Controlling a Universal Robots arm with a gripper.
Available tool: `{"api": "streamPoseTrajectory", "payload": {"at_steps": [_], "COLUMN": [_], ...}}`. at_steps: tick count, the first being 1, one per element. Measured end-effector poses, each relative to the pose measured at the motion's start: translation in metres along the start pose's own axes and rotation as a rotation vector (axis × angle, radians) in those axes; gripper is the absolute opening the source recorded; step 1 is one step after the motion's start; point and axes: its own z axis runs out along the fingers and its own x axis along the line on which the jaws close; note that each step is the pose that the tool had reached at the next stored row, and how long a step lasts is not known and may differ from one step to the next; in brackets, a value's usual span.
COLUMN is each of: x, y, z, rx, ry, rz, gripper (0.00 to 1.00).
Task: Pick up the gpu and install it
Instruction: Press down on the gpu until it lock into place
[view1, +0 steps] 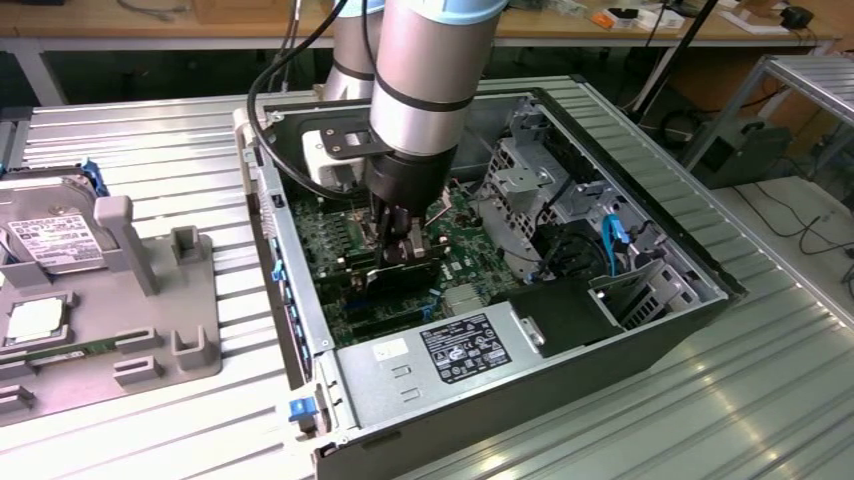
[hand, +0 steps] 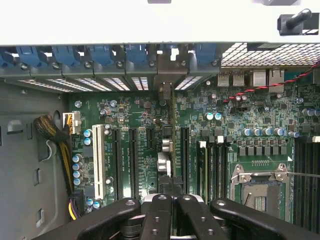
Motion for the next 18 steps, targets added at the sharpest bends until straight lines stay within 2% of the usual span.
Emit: {"api": "streamPoseTrajectory", "payload": {"at_steps": [4, 5, 8, 12, 18], "x": [0.000, 0.000, 0.000, -0.003, -0.013], "y": [0.0001, 0.0003, 0.0031, 0.0122, 0.0345], "z": [-0.0007, -0.0042, -0.0098, -0.0099, -0.0092], "rx": [-0.0007, -0.0035, -0.0046, -0.0047, -0.0047], "ry": [0.0004, 0.0001, 0.0000, 0.0001, 0.0003], "rz": [0.000, 0.000, 0.000, 0.000, 0.000], "gripper": [0.11, 0.11, 0.11, 0.11, 0.11]}}
